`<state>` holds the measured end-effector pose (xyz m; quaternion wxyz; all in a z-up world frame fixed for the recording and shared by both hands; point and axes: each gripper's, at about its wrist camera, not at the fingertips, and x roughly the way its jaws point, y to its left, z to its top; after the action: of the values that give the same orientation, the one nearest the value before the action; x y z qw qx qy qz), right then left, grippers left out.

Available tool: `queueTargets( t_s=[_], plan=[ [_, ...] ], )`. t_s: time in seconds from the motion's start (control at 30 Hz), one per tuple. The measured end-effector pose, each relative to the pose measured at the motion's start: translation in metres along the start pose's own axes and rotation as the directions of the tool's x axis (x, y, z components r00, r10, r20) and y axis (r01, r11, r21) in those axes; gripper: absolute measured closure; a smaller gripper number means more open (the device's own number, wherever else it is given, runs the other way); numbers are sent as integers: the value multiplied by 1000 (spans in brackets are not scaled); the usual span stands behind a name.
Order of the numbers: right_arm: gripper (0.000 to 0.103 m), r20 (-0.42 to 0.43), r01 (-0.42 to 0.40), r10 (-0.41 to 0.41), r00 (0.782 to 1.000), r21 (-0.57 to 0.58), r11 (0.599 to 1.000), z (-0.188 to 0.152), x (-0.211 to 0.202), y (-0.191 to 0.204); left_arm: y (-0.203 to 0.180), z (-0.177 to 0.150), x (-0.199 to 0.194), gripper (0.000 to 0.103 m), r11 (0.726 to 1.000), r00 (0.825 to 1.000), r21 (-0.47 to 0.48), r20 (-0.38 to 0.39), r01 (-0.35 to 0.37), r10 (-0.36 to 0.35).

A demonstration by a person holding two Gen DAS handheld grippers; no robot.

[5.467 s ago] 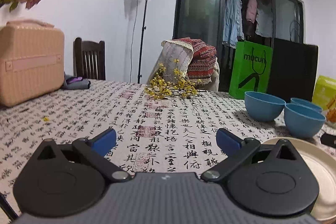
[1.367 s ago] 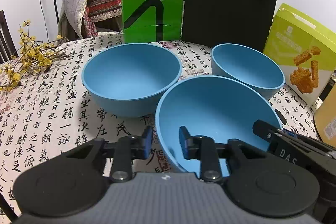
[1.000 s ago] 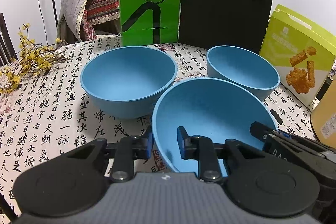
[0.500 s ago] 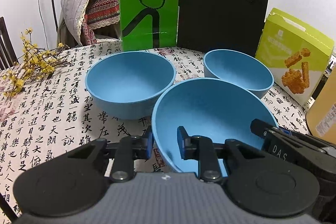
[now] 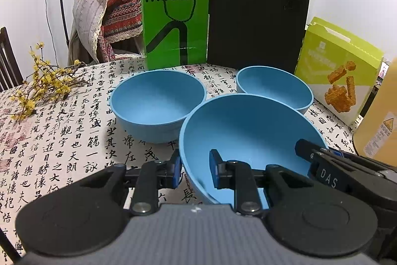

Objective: Organize plates and bowls
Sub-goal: 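Close the left gripper on the blue bowl rim while the right gripper also closes on it, then lift the light-blue bowl with both grippers away from the other bowls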

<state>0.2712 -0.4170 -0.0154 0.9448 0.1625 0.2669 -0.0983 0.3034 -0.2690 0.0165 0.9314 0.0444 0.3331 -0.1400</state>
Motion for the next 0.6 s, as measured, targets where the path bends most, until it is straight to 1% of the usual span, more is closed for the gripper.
queueTargets(
  t_s=[0.6],
  plan=[
    [92,42,-9,10,999,-22,1000,-3,-37,16,11,-4,-38,79,1000,999,-3,49,-2,2]
  ],
)
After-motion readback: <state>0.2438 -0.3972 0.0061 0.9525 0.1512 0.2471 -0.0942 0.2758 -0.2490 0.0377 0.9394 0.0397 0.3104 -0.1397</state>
